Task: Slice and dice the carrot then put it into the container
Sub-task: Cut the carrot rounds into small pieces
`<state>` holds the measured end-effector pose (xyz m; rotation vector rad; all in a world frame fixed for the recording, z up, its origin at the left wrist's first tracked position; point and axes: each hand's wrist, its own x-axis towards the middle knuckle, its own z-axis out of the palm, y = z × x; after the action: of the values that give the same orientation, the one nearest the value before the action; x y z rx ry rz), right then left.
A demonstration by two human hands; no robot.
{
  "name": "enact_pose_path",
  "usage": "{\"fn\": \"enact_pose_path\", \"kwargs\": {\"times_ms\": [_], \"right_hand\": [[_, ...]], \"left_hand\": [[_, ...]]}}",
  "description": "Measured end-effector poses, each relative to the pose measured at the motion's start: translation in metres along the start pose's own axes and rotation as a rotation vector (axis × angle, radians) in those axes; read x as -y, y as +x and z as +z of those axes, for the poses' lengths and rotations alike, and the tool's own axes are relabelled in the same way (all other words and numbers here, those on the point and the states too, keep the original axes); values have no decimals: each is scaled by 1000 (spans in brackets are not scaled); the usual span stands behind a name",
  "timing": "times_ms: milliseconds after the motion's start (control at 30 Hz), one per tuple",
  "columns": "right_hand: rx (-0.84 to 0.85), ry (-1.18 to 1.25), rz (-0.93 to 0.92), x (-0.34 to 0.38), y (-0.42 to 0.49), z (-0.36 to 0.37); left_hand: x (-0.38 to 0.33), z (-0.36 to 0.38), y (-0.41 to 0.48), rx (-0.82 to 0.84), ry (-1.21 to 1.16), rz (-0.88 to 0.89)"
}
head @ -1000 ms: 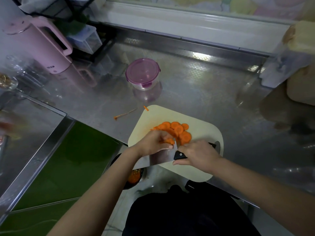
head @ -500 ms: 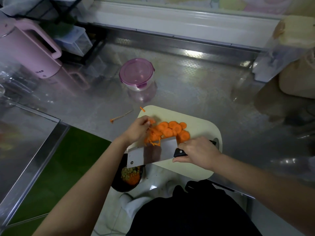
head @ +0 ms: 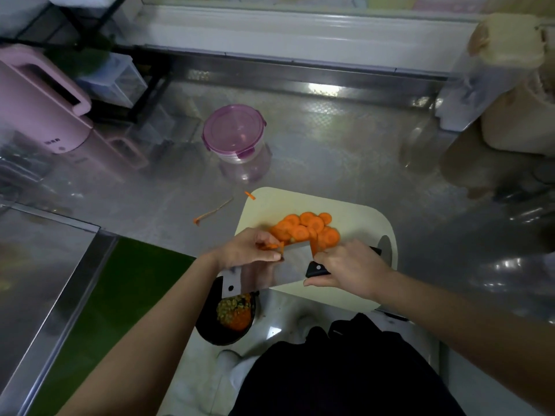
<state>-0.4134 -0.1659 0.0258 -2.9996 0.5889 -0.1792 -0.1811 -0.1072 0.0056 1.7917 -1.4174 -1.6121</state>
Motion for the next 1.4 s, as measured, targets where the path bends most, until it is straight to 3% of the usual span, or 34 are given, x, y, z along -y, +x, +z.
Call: {"fn": "enact_pose_path", "kwargs": {"times_ms": [167, 233, 300, 467, 600, 733, 867, 1067, 1133, 1200, 1400], "right_hand": [[138, 29, 12, 6, -1, -7], [249, 43, 23, 7, -3, -9], [199, -22, 4, 7, -5, -12], [79, -29, 23, 2, -9, -3], [10, -30, 17, 1, -11, -3], [84, -20, 41, -3, -11, -4], [211, 43, 13, -8, -10, -12], [252, 117, 60, -13, -5, -22], [190, 29, 2, -17, -6, -21], [104, -11, -16, -20, -10, -18], [121, 75, 82, -24, -15, -7]], "left_hand": [[3, 4, 7, -133, -99, -25], [2, 8, 8, -148, -284, -84], [0, 9, 7, -87, -428, -109], [-3, 11, 10, 16, -188, -65], [-7, 15, 17, -61, -191, -16], [-4, 8, 15, -234, -244, -12], [4, -7, 5, -146, -196, -54], [11, -7, -2, -57, -81, -108], [12, -5, -2, -61, -95, -96], [11, -2, -1, -116, -91, -82], [-4, -7, 0, -423, -159, -7]]}}
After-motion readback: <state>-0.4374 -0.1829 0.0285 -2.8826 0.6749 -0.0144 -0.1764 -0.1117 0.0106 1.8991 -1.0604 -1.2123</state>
